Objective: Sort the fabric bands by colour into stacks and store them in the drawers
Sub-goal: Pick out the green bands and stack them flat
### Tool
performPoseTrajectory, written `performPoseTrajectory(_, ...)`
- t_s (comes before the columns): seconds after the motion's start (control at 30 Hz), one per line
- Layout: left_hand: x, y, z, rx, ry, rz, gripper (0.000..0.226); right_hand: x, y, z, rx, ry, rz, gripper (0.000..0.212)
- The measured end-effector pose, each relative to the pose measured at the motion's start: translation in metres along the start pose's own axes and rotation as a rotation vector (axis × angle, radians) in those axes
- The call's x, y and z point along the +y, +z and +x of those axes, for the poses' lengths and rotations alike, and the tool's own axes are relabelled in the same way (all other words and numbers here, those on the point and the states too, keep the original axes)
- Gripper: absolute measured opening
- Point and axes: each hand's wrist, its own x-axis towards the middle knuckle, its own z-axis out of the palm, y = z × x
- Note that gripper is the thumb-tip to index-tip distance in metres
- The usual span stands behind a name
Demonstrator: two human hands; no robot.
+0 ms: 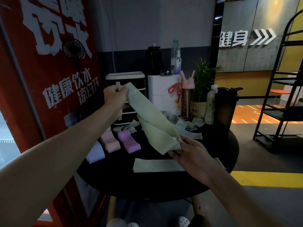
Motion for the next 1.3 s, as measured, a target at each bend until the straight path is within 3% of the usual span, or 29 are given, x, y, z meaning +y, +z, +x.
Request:
performPoseTrajectory(0.1,0.000,0.000,0.000,0.001,-0.002,-0.017,0.021,0.003,0.003,0.000,-0.004,0.043,-0.075,0.031)
performPoseTrajectory(0.3,0.005,0.001,-0.001,-0.012,0.031,-0.021,0.014,0.014,-0.007,0.007,0.252,0.136,-0.308,0.009)
performPoseTrajectory(0.53,-0.006,-0.006,0.001,0.009,0.026,-0.002,0.012,0.014,-0.004,0.007,0.280,-0.049,-0.012,0.019)
performPoseTrajectory(0.73,-0.010,-0.013,0.006,0.028,-0.018,-0.029,0.015,0.011,-0.005,0.007,0.190,-0.083,0.064,0.027)
performPoseTrajectory(0.87,-0.011,-0.017,0.010,0.056,-0.028,-0.034,0.021,0.011,-0.008,0.006,0.156,-0.043,-0.010,0.031)
performPoseTrajectory(1.03,-0.011,-0.018,0.009,0.052,-0.030,-0.009,0.009,0.016,-0.011,0.003,0.183,-0.051,-0.291,0.027)
performPoseTrajectory(1.3,-0.017,-0.023,0.002,0.006,-0.014,-0.007,0.013,0.012,-0.020,0.005,0.306,-0.113,-0.310,0.023)
